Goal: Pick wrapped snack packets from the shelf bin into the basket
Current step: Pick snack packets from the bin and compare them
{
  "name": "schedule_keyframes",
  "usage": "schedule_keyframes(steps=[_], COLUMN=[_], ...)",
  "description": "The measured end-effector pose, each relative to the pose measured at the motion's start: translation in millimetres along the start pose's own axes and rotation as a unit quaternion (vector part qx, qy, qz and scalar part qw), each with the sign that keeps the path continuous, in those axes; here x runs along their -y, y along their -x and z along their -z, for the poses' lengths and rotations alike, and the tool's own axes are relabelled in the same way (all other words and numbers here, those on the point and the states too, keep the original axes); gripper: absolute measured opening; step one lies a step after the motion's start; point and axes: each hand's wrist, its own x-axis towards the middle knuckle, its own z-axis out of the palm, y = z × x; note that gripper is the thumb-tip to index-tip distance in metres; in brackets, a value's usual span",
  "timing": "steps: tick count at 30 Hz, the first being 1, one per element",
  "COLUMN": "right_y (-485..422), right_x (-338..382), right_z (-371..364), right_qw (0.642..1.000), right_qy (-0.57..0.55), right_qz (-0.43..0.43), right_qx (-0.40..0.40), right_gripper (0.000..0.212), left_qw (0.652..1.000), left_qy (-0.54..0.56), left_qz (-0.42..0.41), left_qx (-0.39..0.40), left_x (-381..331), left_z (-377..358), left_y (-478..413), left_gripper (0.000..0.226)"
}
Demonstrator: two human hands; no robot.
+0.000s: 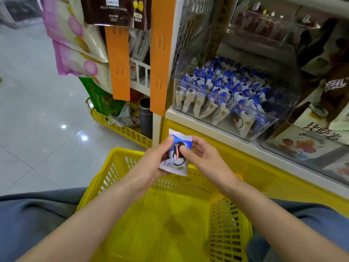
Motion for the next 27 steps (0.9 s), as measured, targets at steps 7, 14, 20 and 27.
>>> schedule_keyframes(steps=[7, 14, 20, 27], right_y=[4, 8, 14, -12], right_x=[4, 11, 16, 61], right_z=[11, 24, 34, 95], right_qw=[0.995, 0.997, 0.996, 0.947], right_qy=[-0.064, -0.062, -0.012, 0.192], right_qz=[-0.021, -0.002, 0.063, 0.166], right_qx=[-0.068, -0.043, -0.069, -0.198], right_gripper=[0.036, 0.012, 0.007, 0.013], left_qw=[0.982, 0.980, 0.974, 0.976], left_qy=[-0.170, -0.157, -0.155, -0.116], left_qz=[-0.077, -0.118, -0.163, -0.183], left_qx=[-0.006, 0.017, 0.032, 0.005], left_x=[3, -1, -12, -24], left_z=[-3, -3, -18, -29], left_y=[5, 1, -5, -15], left_gripper=[0.025, 0.023, 0.016, 0.025])
